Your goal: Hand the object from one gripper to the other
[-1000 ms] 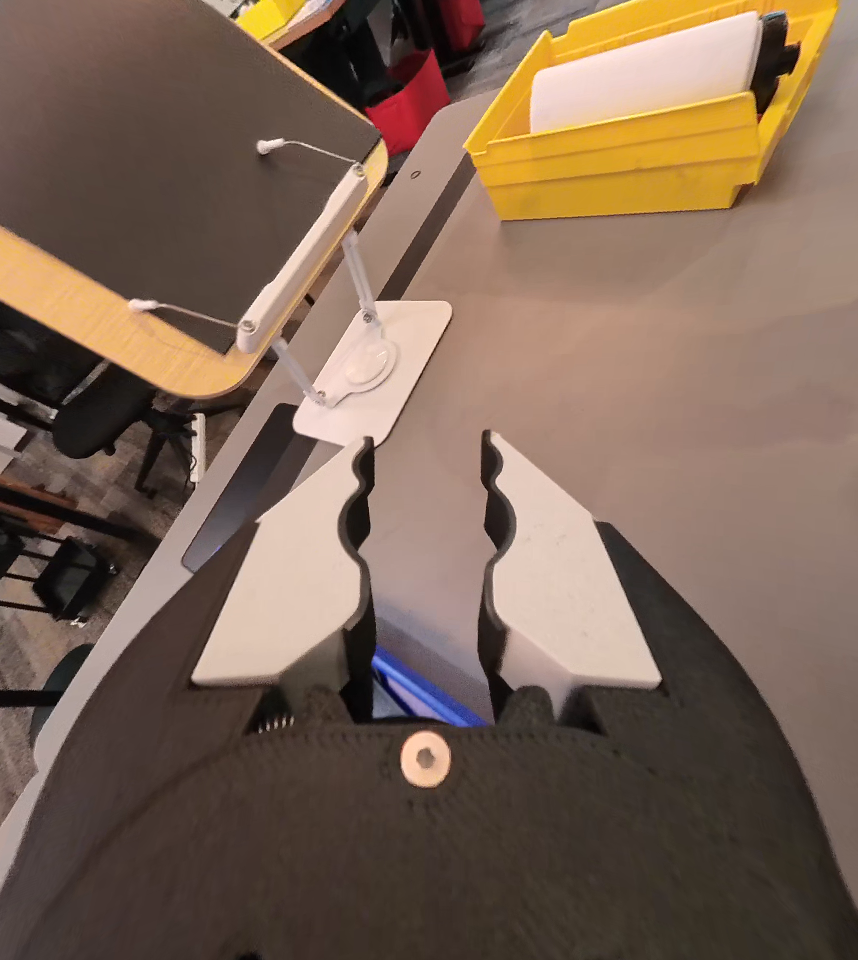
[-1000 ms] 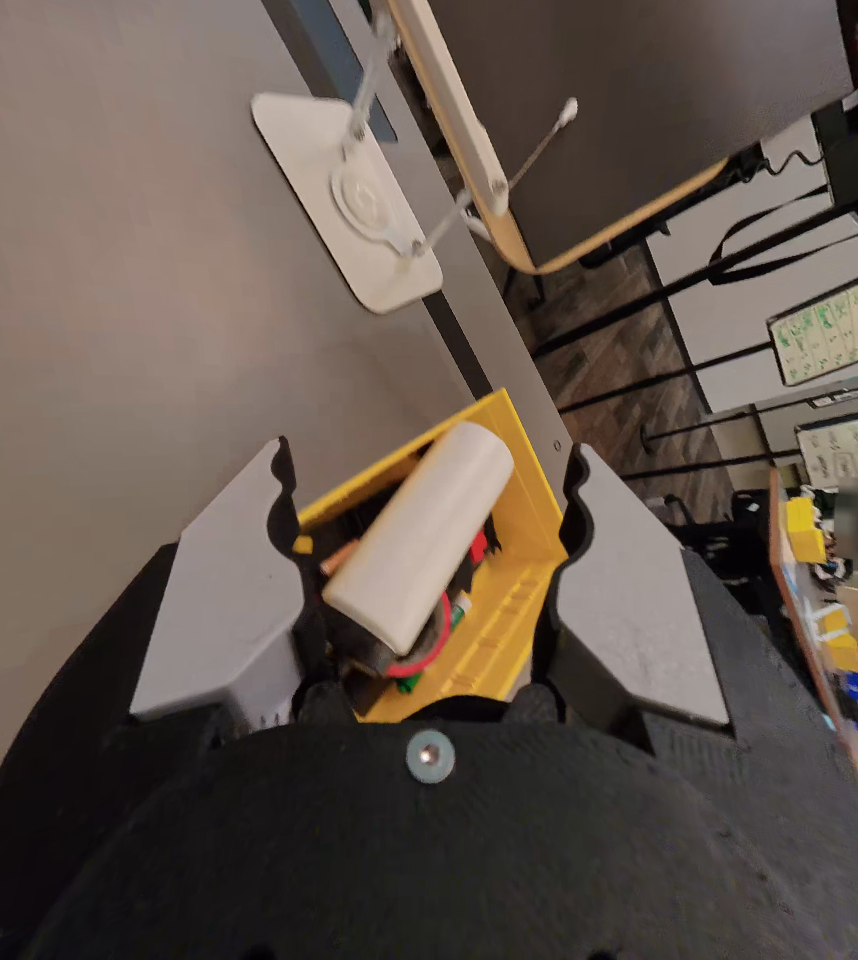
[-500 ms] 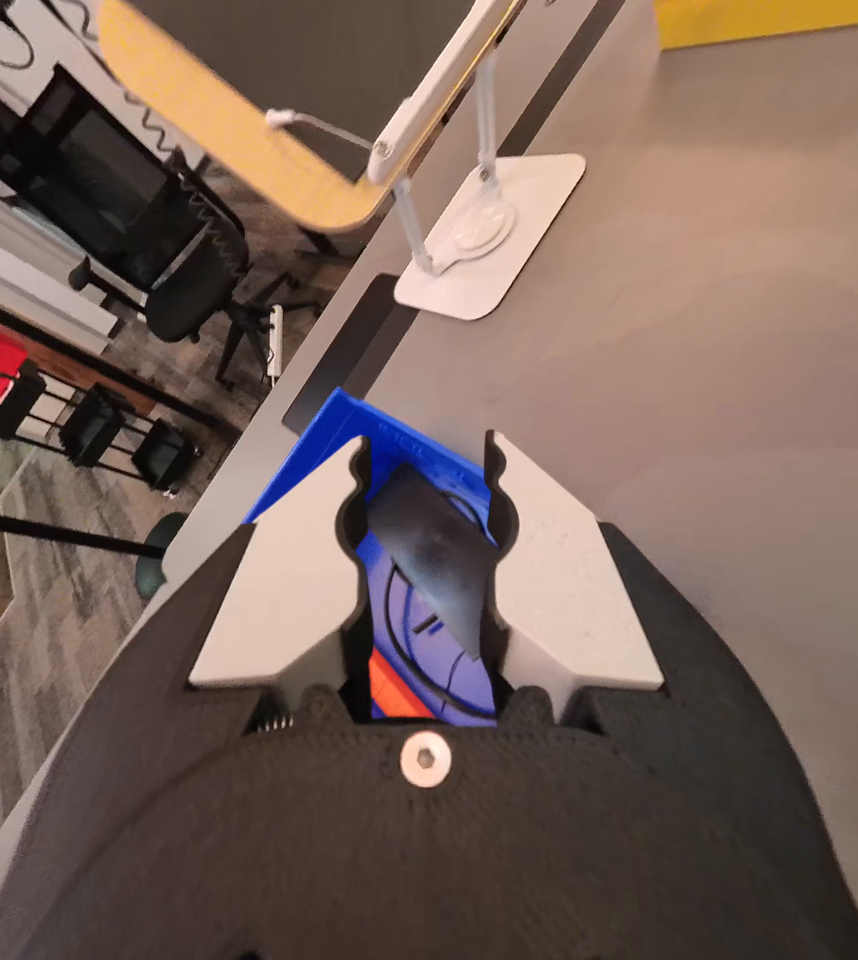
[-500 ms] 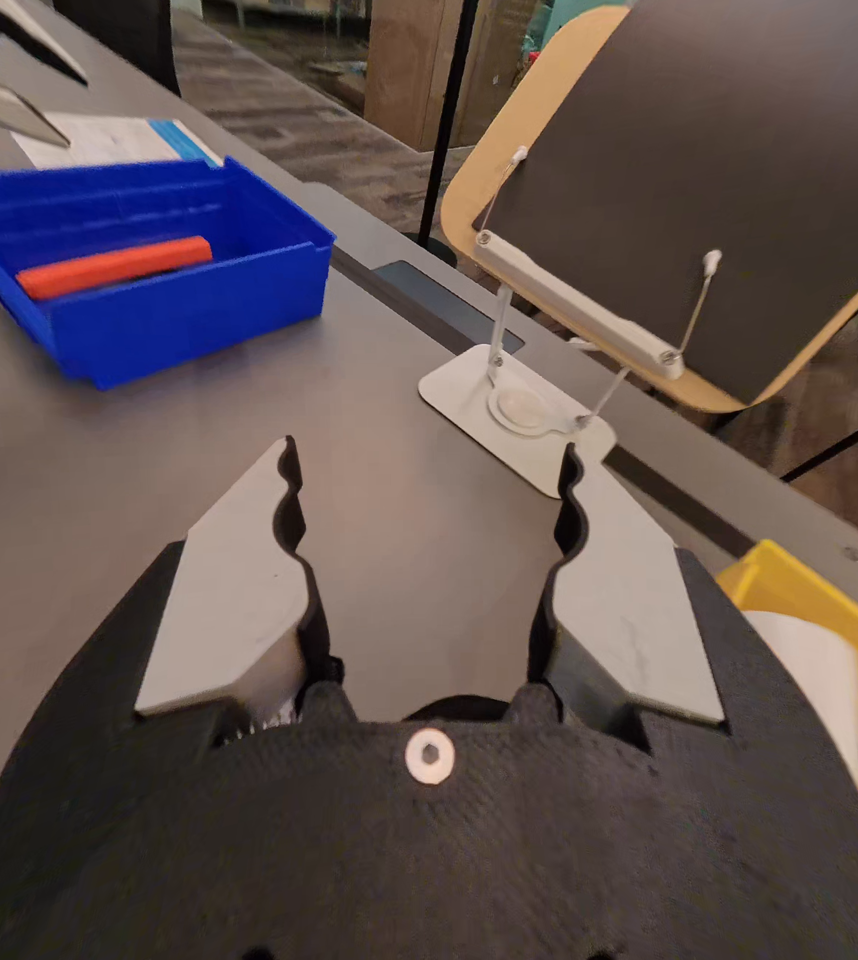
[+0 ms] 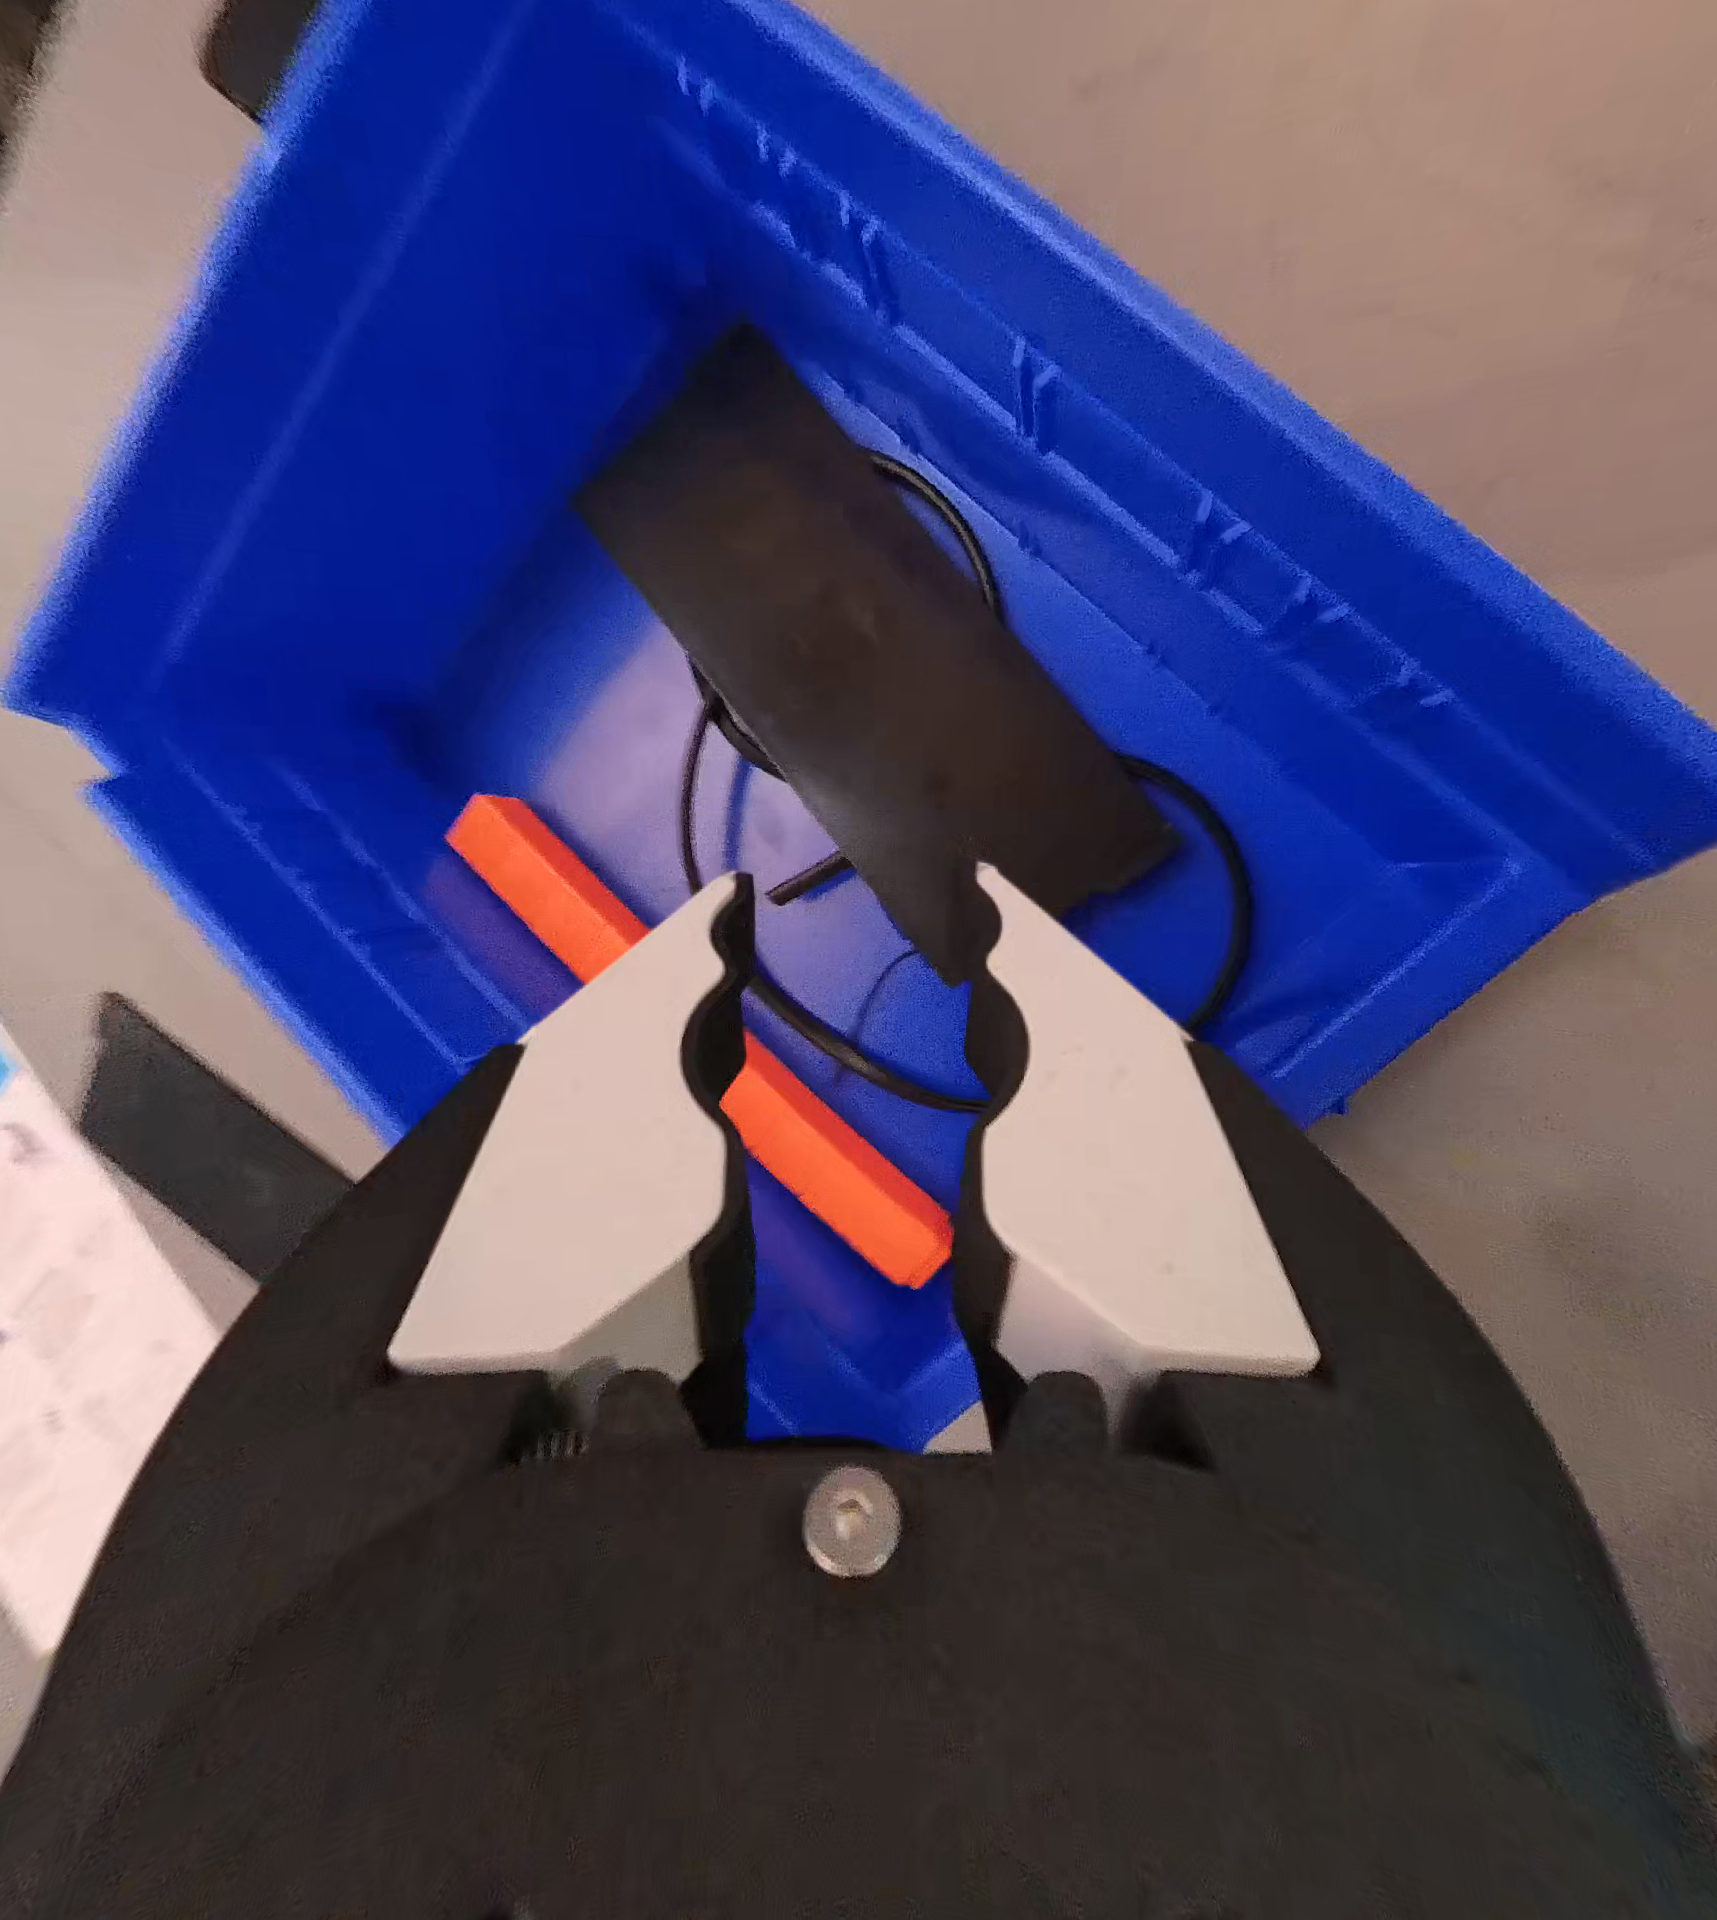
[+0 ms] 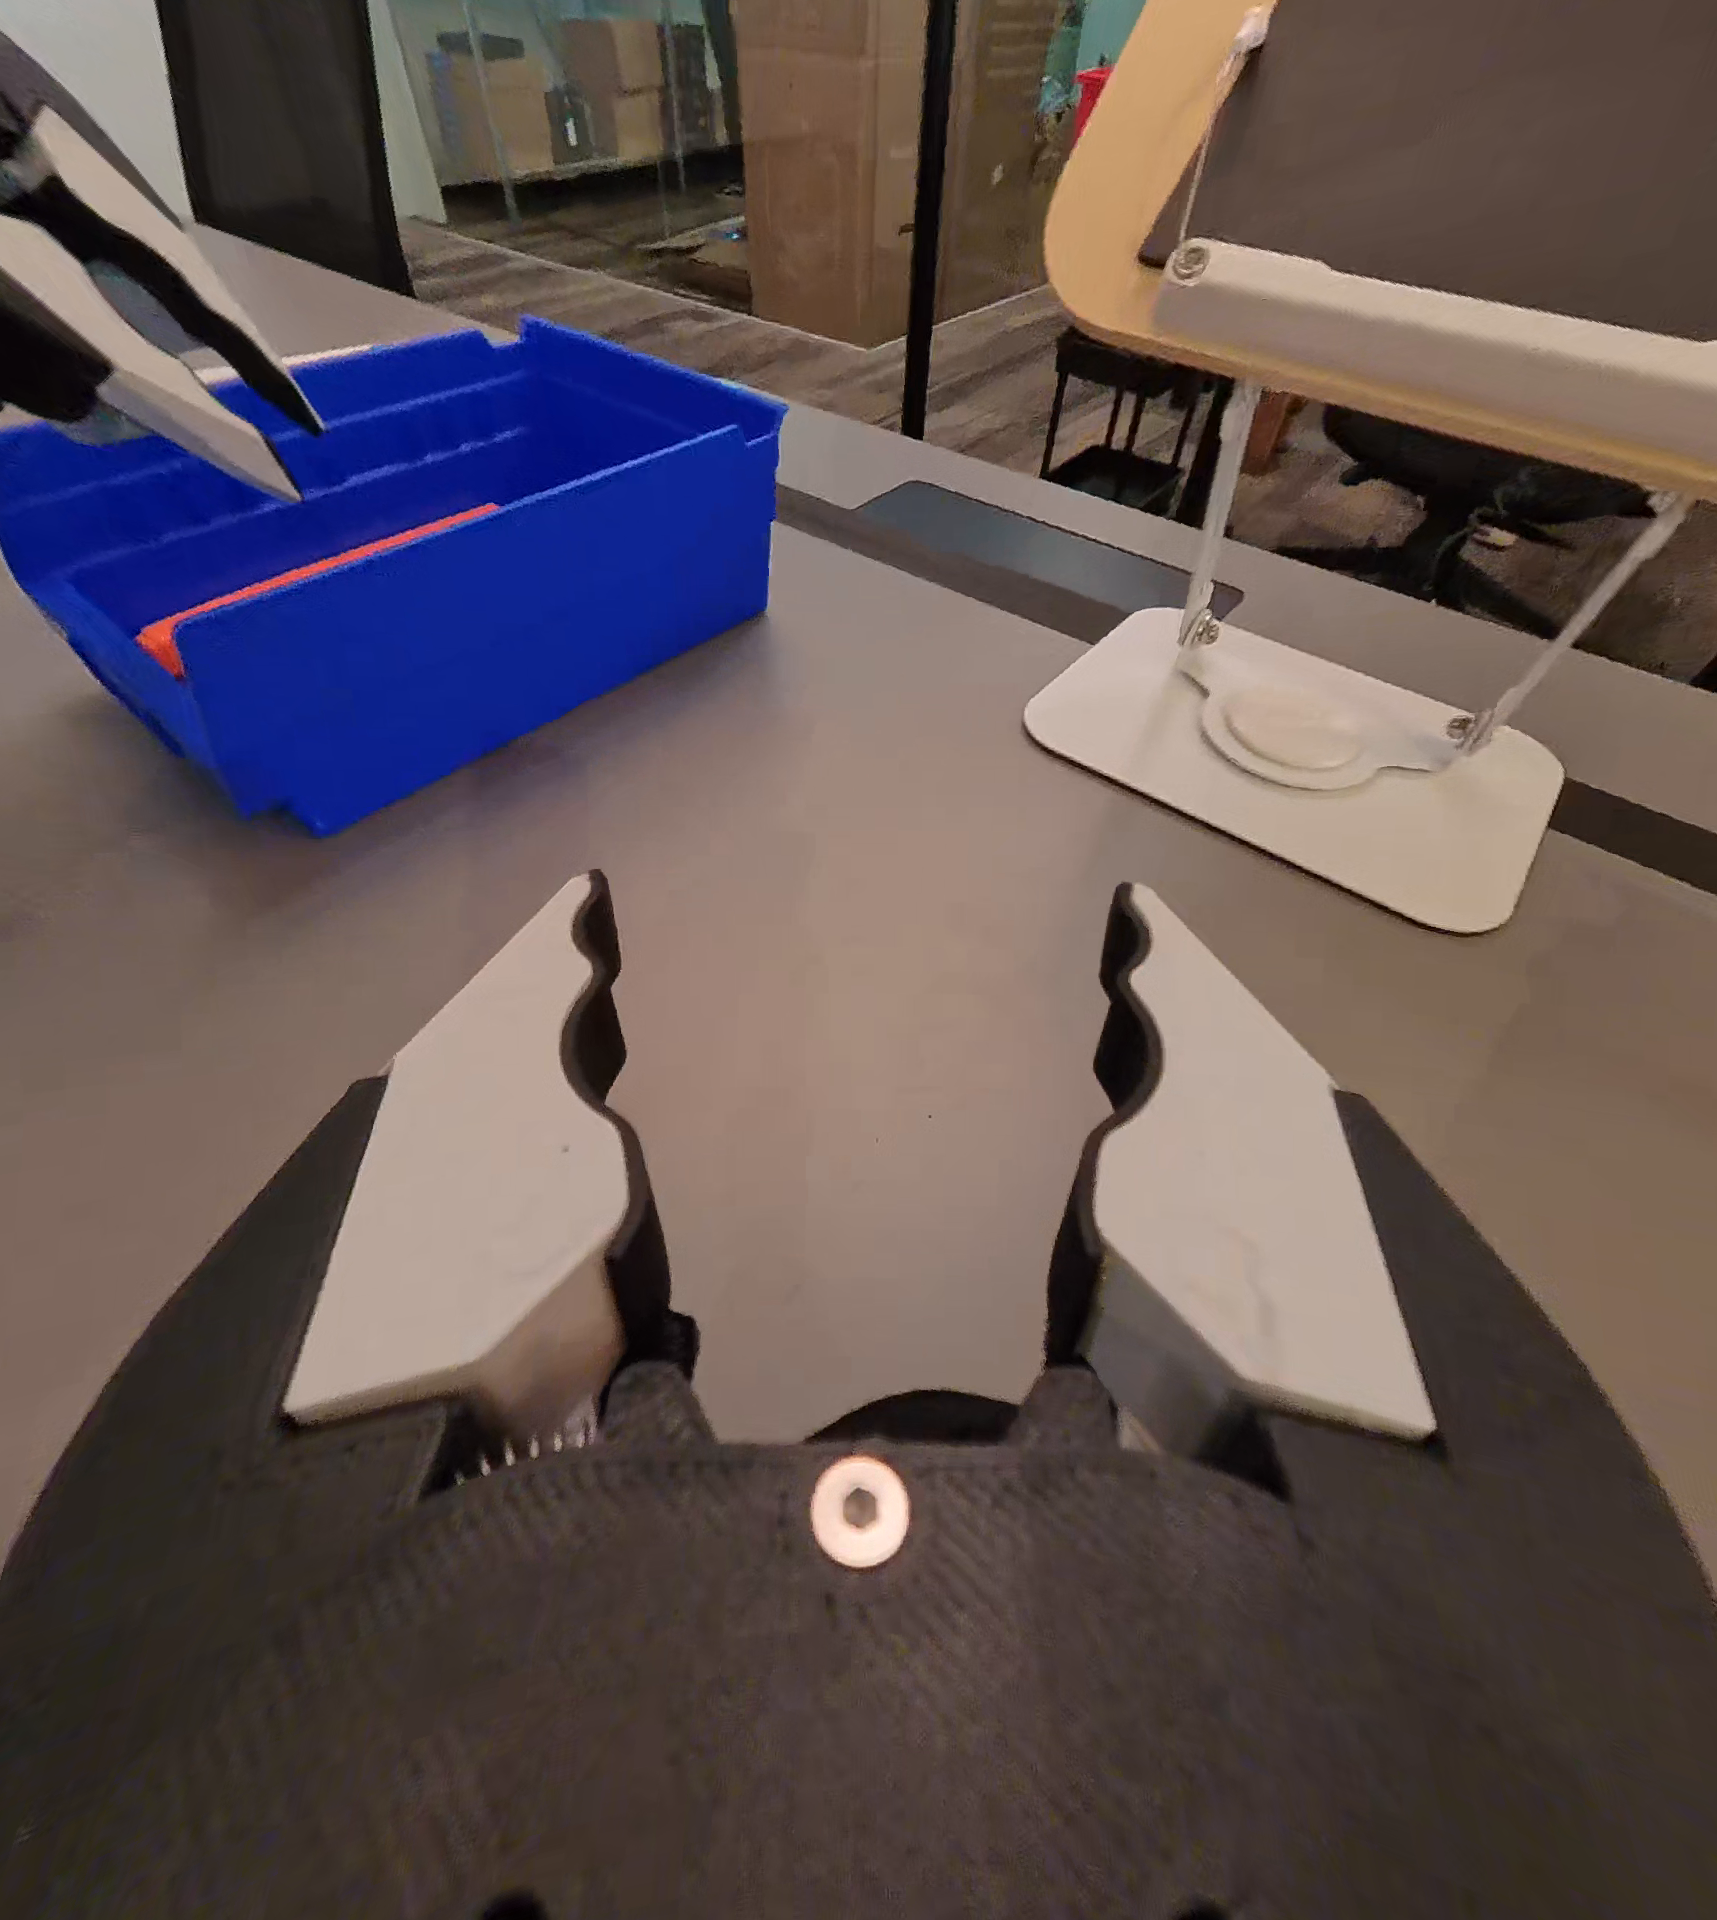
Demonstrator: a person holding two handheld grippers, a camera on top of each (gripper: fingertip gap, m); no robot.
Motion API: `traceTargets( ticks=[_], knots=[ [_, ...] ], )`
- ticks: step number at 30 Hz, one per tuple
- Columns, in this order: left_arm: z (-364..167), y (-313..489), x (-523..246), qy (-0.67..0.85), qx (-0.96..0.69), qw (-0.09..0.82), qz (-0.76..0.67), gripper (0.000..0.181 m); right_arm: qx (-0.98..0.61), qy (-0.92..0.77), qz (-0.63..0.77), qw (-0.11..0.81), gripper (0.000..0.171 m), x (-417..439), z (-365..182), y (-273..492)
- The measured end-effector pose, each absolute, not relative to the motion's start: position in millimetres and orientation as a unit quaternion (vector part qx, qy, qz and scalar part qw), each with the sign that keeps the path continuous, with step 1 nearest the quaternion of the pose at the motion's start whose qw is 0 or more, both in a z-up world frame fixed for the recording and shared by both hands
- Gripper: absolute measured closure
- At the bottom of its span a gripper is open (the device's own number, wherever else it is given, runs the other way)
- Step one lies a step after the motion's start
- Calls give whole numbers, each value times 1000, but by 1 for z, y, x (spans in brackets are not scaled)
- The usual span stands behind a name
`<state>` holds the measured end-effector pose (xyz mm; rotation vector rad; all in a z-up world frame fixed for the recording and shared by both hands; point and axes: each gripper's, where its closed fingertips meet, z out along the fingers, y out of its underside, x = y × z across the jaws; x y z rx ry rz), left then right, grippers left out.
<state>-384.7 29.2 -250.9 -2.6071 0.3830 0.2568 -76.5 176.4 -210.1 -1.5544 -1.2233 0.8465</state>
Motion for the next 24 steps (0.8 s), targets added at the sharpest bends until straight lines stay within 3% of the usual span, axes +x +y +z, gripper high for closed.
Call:
traceTargets(
  ticks=[6,12,17,24],
  knots=[
    [-305,30,-390,34,-984,172,-15,129,-613,-538,328,477,81,-94,-225,172],
    [-330,24,-378,-37,-988,114,-98,131,-595,-558,332,474,81,-110,-227,165],
    [-333,24,-372,-27,-989,110,-99,146,-581,-574,322,478,81,-117,-230,164],
    [-301,38,-355,-18,-969,205,-138,171,-582,-576,321,476,83,-116,-233,168]
  ],
)
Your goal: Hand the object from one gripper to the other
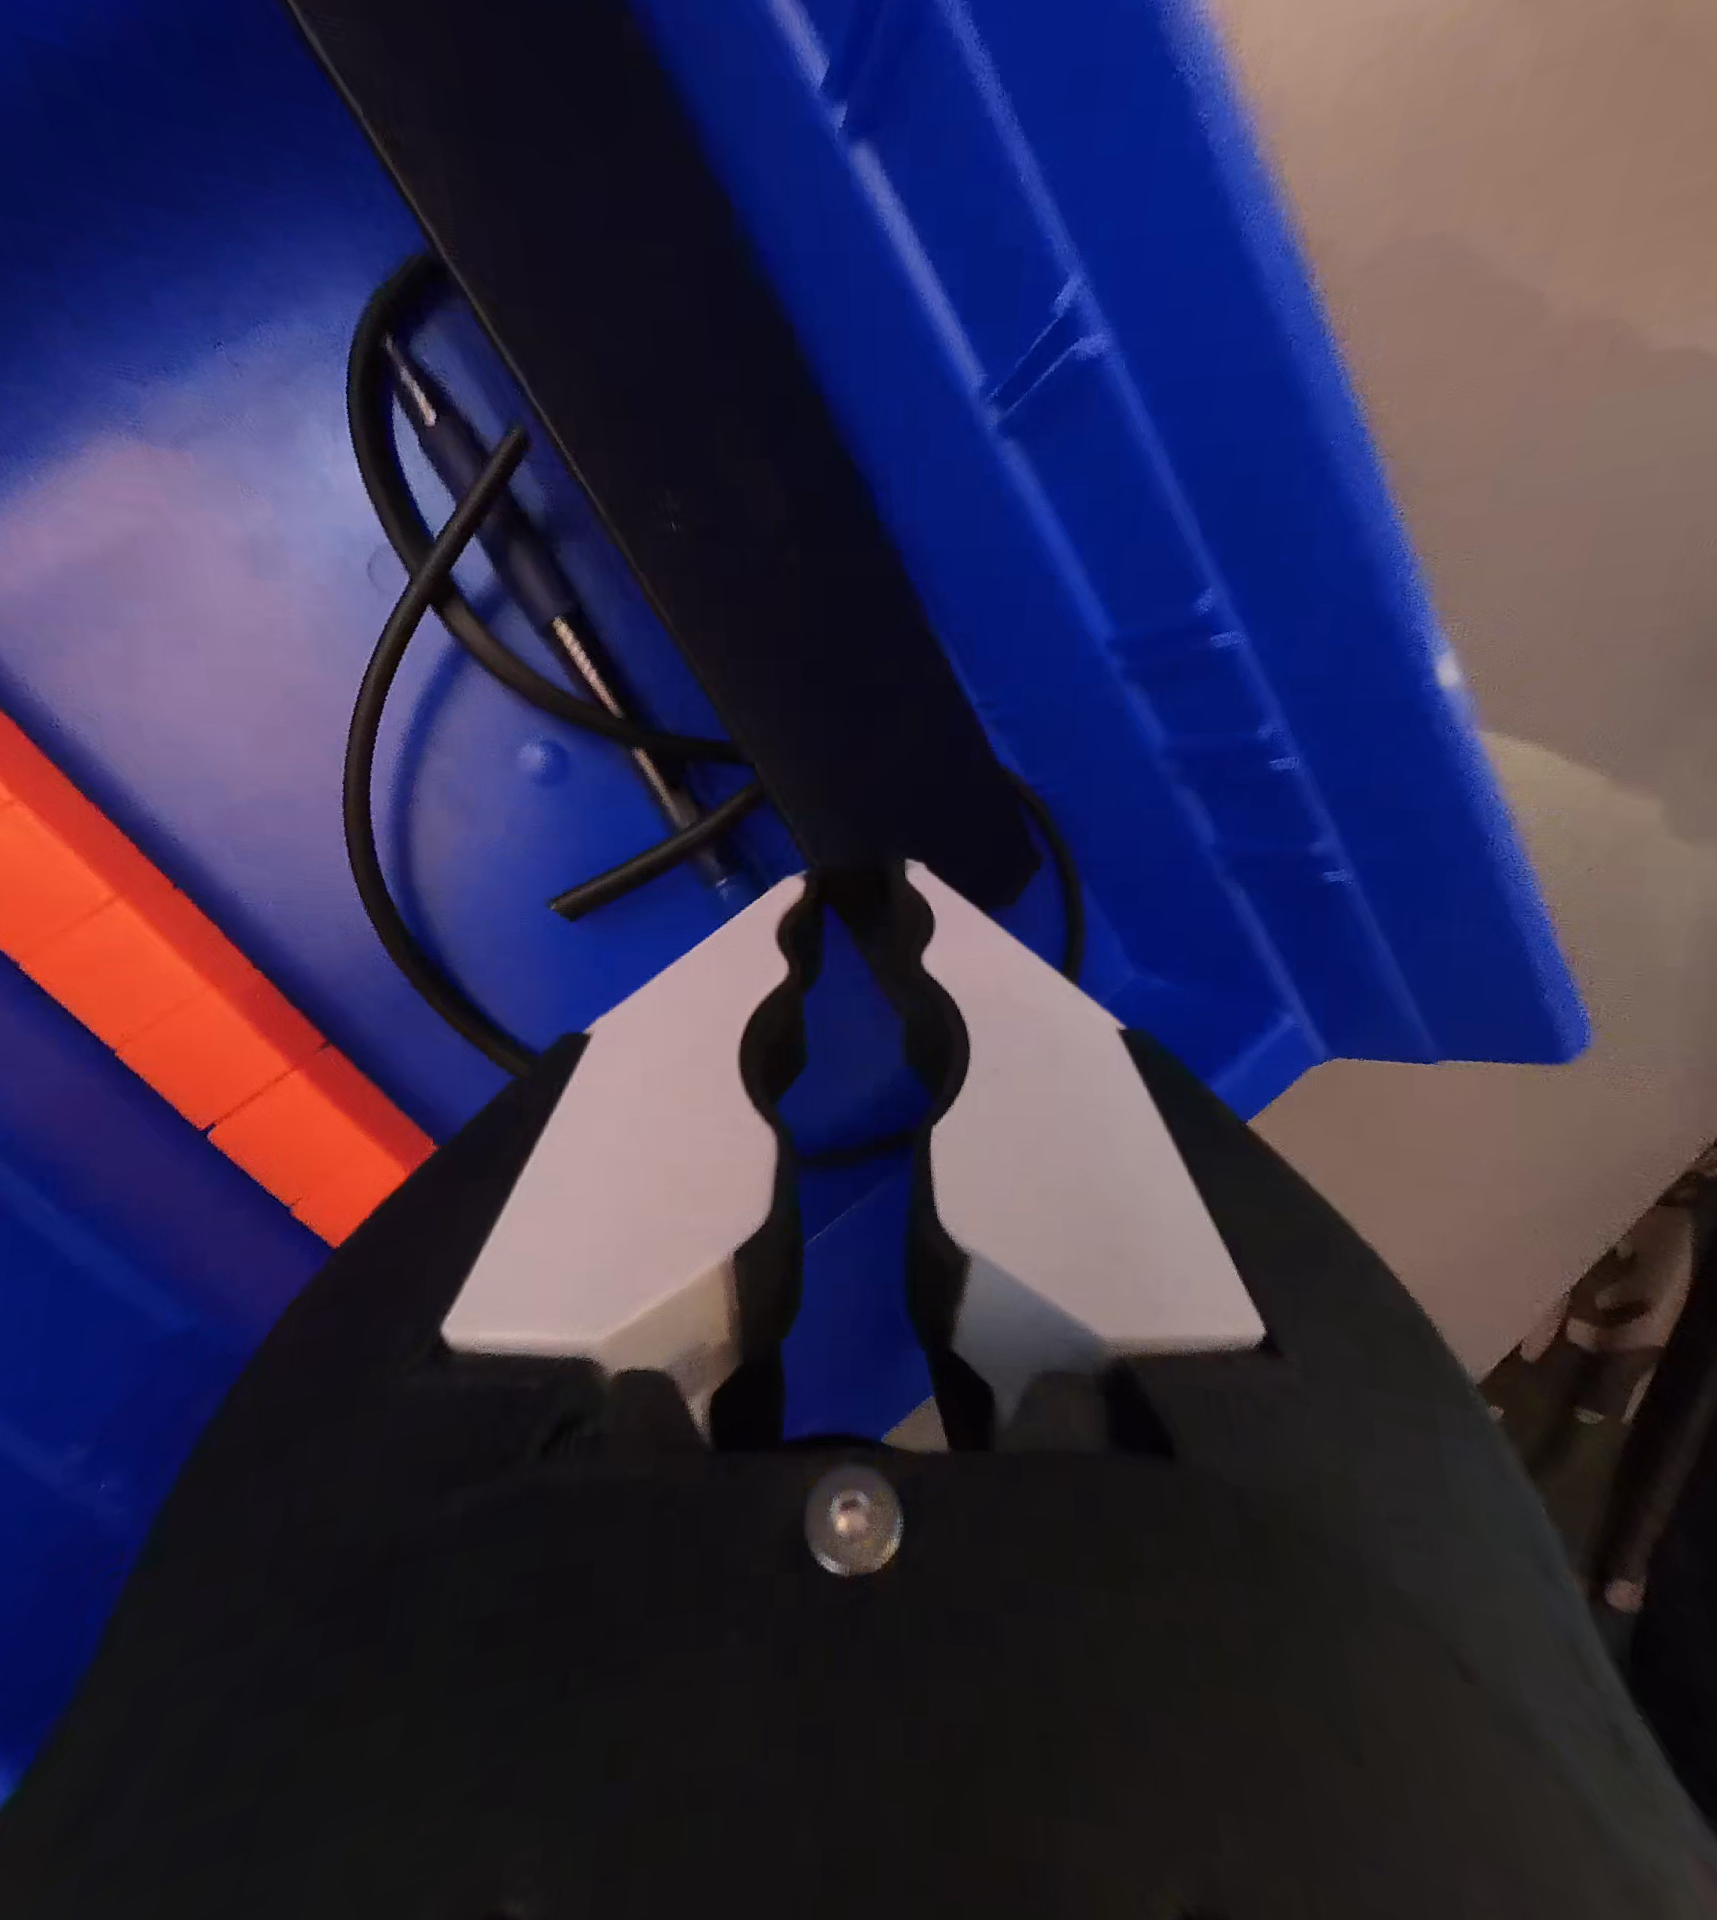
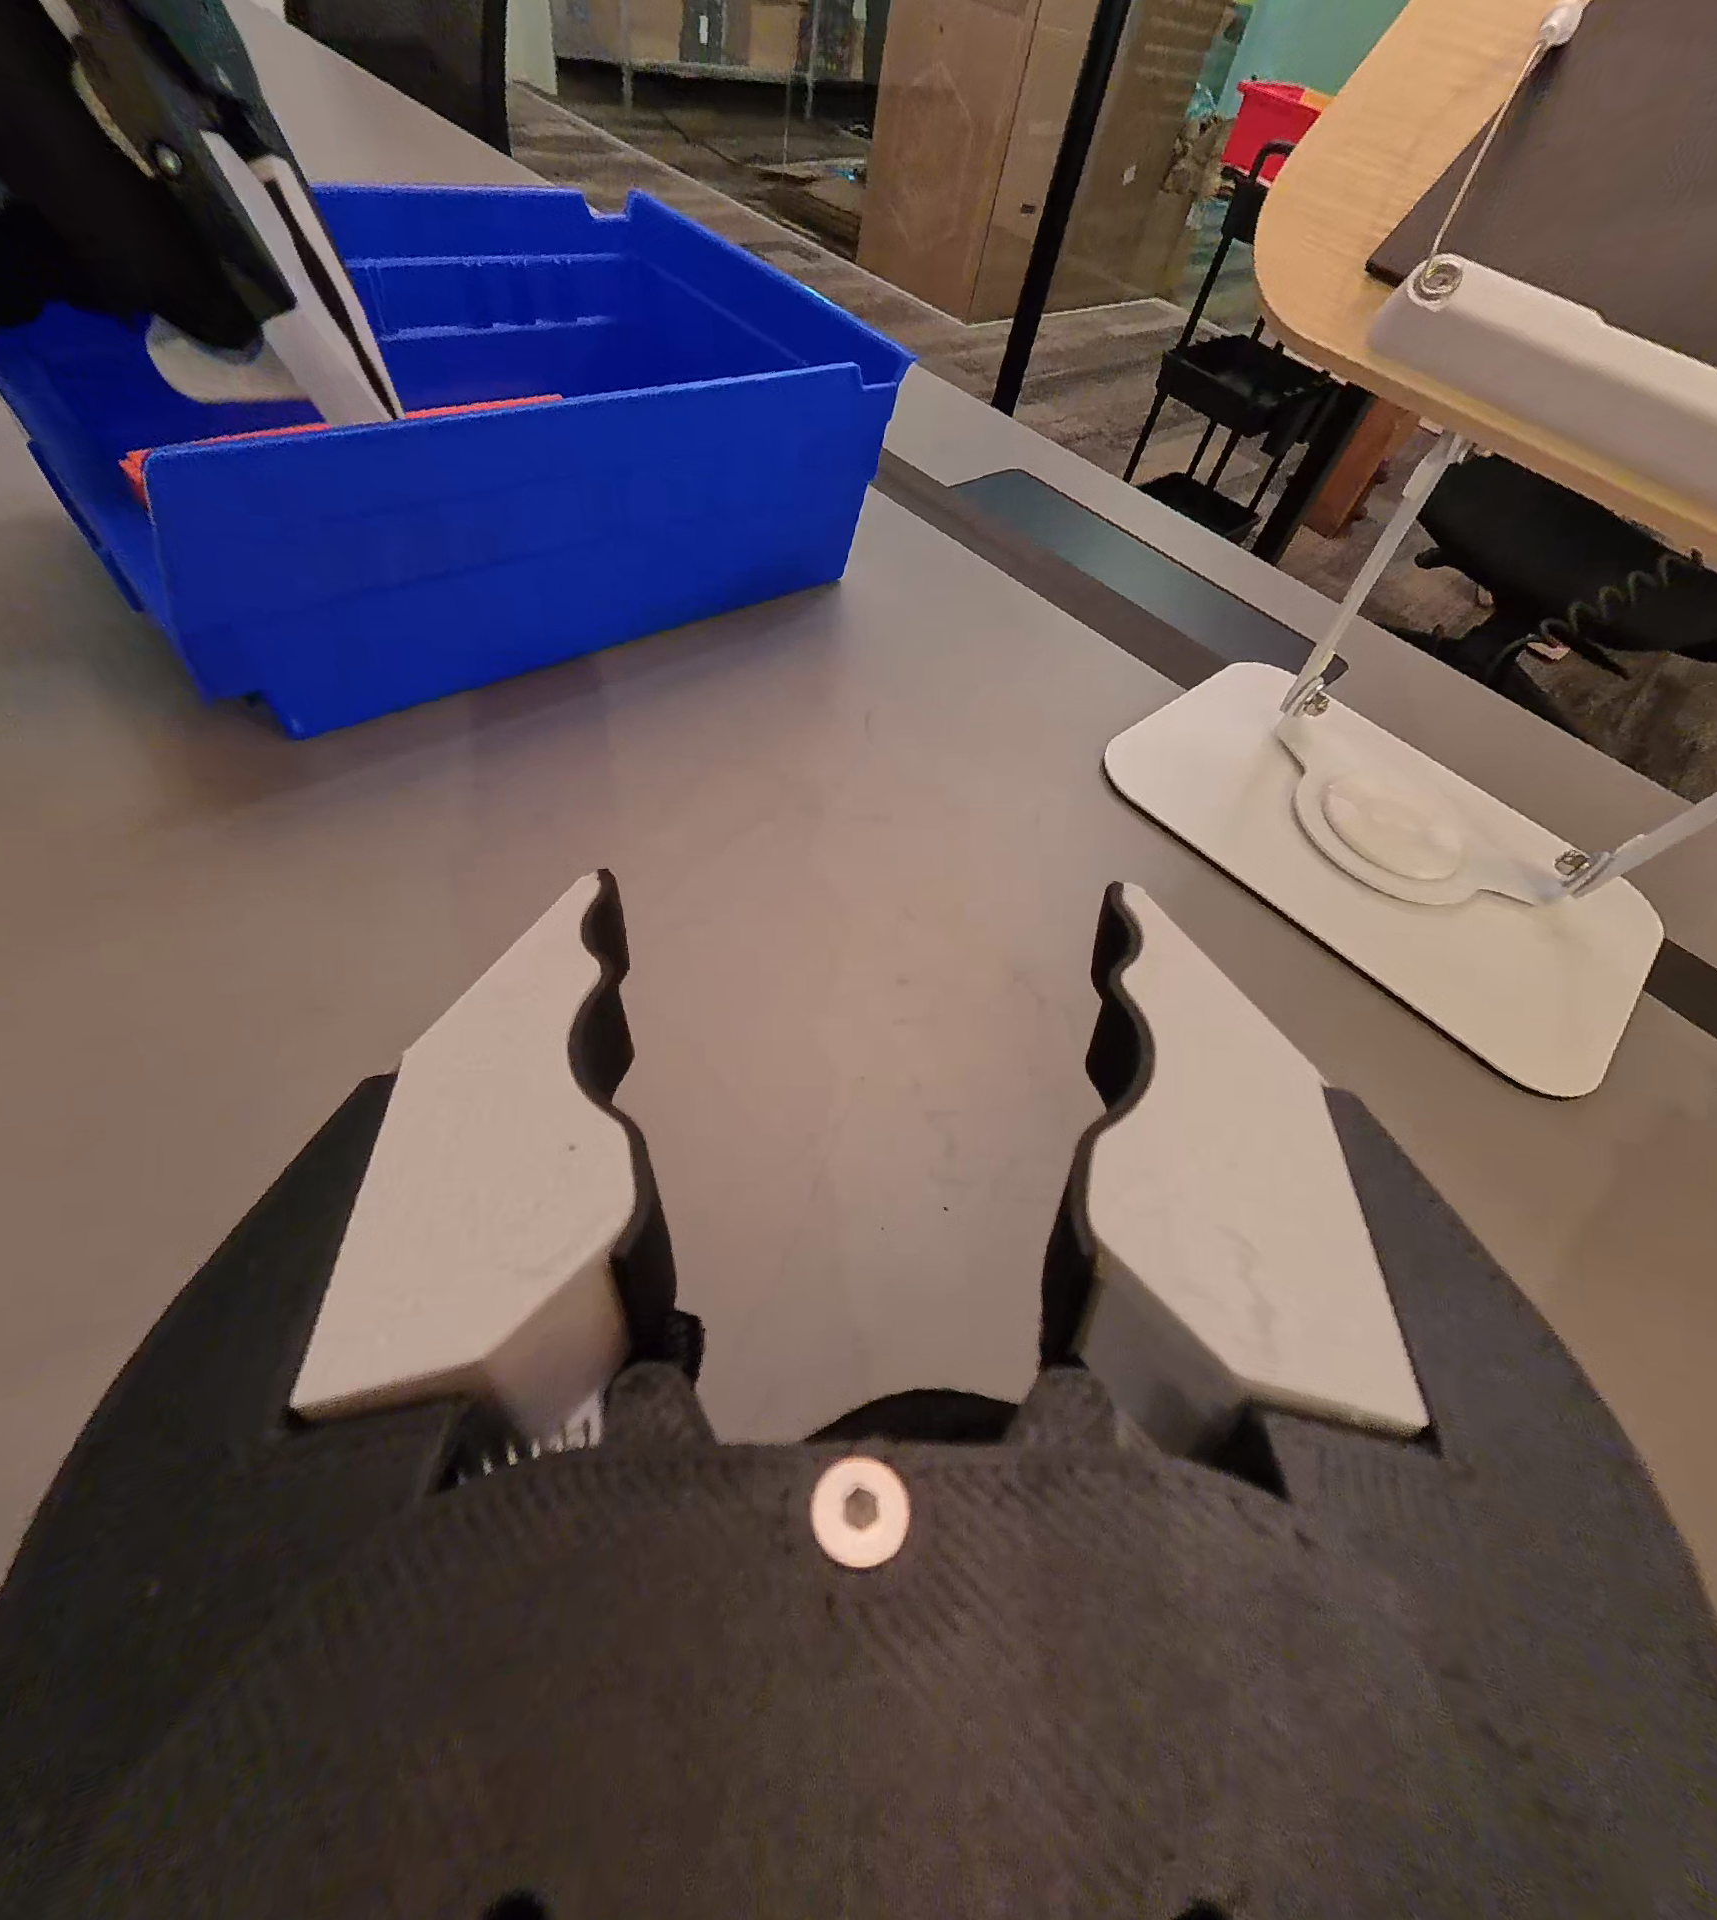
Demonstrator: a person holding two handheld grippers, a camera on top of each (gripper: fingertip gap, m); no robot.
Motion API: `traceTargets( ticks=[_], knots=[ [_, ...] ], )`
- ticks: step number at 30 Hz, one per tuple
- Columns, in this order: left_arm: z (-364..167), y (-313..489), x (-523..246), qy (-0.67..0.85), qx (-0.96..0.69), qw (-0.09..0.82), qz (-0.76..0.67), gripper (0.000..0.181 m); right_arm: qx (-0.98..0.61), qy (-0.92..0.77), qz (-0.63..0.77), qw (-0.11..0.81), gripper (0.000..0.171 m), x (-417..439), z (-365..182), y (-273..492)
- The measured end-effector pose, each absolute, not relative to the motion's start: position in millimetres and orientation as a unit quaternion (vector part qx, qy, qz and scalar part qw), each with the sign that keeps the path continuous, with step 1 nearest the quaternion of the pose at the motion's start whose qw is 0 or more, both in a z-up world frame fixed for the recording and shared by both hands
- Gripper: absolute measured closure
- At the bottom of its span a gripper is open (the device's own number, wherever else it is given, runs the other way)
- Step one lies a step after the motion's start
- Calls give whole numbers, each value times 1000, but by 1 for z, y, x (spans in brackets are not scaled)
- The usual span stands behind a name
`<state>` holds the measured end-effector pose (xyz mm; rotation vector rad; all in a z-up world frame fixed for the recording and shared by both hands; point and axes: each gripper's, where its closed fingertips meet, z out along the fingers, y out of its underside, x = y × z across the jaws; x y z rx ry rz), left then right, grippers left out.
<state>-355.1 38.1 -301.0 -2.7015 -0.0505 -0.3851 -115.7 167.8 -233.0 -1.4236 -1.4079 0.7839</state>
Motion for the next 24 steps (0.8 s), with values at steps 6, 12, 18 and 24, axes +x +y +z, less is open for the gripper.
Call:
traceTargets(
  ticks=[6,12,18,24],
  knots=[
    [-278,45,-343,26,-966,240,-95,179,-577,-584,312,478,84,-115,-234,167],
    [-280,59,-317,26,-957,243,-155,170,-570,-592,305,482,85,-116,-233,164],
    [-281,66,-316,11,-955,247,-161,166,-568,-593,301,485,85,-114,-232,166],
    [-281,53,-348,-11,-965,241,-102,178,-568,-592,305,485,85,-114,-232,167]
  ],
)
